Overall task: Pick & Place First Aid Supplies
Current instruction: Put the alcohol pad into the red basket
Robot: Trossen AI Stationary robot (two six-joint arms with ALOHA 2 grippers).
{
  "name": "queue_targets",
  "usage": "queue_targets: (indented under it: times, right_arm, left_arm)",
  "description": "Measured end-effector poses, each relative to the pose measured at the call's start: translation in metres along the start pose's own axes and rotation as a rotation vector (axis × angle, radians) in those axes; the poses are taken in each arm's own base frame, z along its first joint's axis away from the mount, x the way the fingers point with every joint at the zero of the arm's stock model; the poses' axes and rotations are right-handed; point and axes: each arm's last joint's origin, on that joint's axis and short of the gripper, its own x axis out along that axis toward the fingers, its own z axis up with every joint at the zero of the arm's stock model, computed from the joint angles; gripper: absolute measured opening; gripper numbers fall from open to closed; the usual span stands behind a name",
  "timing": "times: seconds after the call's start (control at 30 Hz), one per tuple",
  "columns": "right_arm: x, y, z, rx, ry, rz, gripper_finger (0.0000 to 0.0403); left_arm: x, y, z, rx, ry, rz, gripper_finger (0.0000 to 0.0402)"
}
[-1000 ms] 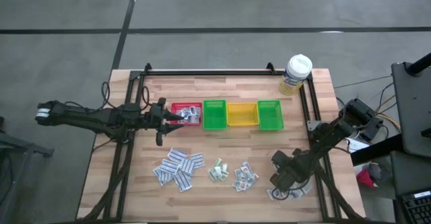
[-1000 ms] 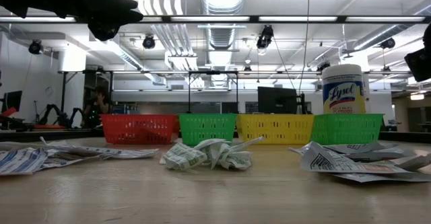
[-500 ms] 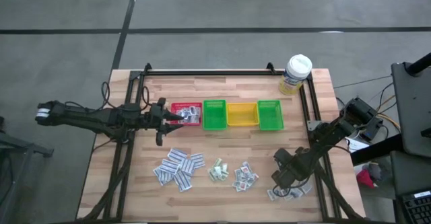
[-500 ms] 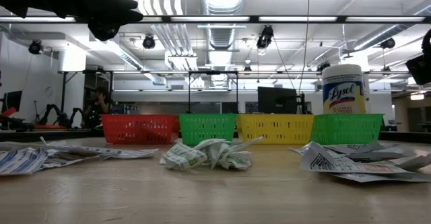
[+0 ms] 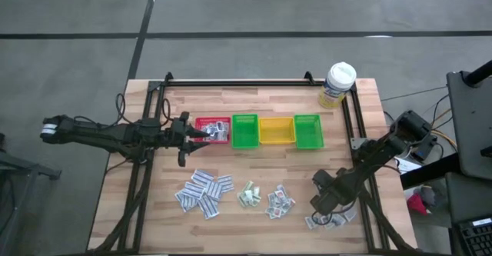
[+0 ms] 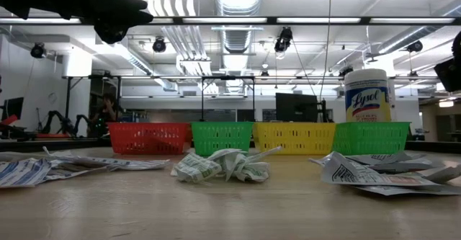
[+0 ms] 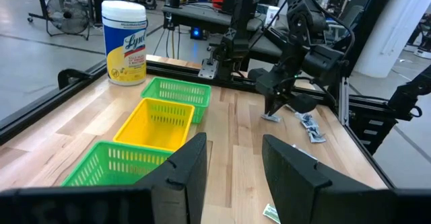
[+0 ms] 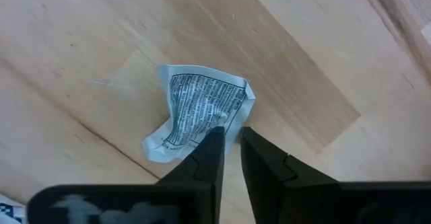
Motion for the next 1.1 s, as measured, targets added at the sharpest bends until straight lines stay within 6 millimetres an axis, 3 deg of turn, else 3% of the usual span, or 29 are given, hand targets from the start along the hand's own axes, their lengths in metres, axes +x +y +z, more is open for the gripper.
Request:
queue_targets:
  times: [0.2, 0.5, 0.83, 1.1]
  right_arm:
    - [0.002, -0.002, 0.000, -0.014, -0.001, 0.001, 0.0012]
    - [-0.007, -0.003, 0.001, -0.050, -0.043, -0.020, 0.0008]
    - [-0.028, -0.006, 0.008, -0.062, -0.296, 0.071, 0.0008]
    - [-0.035, 0.003, 0.015, -0.150, -0.567, 0.135, 0.0008]
  left_arm:
    - [0.000, 0.000, 0.000, 0.000, 0.000, 0.000, 0.0138]
    - [0.000, 0.000, 0.000, 0.000, 0.000, 0.000, 0.0138]
    - [0.003, 0.000, -0.001, -0.004, 0.001, 0.000, 0.0138]
    - [0.018, -0.002, -0.003, -0.044, -0.005, -0.034, 0.0138]
